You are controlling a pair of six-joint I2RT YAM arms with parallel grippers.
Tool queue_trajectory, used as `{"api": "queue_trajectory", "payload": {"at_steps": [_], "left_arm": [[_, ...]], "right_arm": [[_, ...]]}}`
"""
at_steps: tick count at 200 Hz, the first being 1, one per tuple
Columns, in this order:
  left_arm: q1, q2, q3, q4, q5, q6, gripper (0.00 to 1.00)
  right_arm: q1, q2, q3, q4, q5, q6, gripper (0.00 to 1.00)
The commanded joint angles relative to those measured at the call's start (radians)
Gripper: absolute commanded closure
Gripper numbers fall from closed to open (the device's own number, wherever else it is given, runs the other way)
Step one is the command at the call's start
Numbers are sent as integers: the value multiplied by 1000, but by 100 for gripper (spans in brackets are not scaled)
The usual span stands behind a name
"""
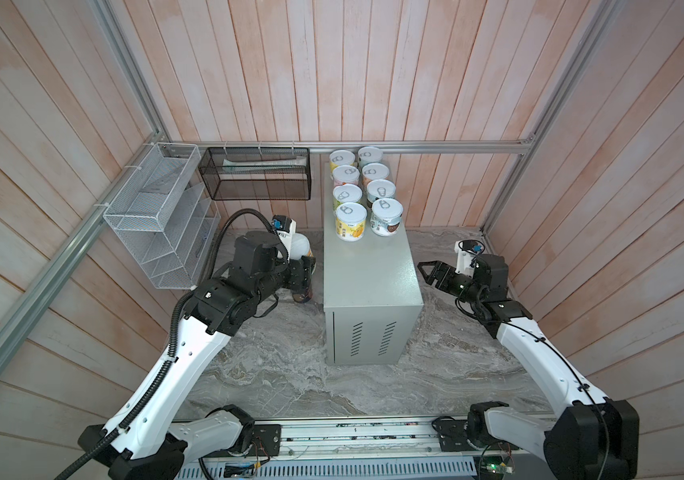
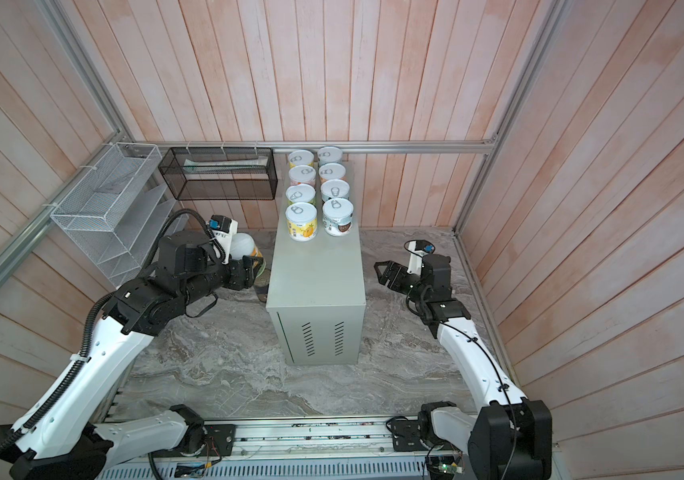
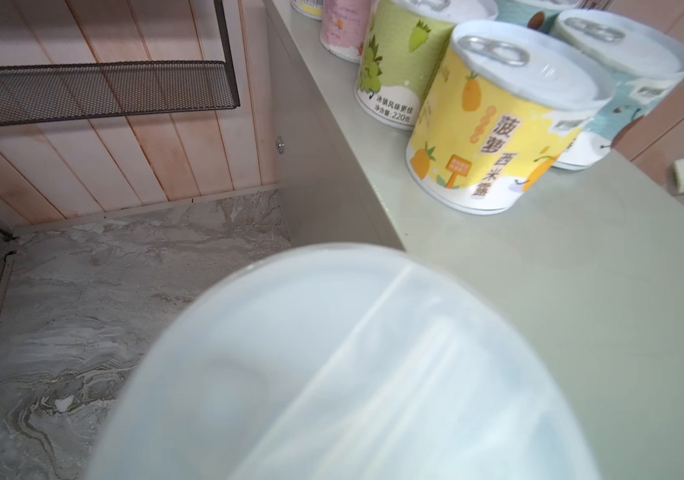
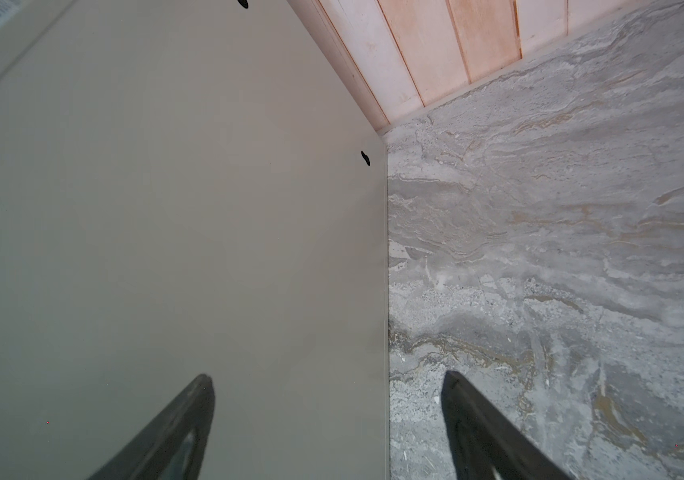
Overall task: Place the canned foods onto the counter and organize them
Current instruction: 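Lift the white-lidded can up over the cabinet top with the left gripper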
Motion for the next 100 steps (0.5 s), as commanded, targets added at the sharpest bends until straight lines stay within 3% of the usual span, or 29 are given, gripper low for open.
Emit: {"api": "queue_trajectory", "payload": {"at_steps": [1, 45, 100], "left_arm": [[-9, 5, 101, 53, -30, 45, 100], [-51, 73, 230, 41, -34, 83, 100], [-160, 188, 349, 25, -63, 139, 100]], "right_arm": [[-6, -6, 44, -10, 13, -27, 15], [-8, -1, 72, -9, 5, -39, 15], [-20, 3, 101, -87, 91, -93, 15]]}}
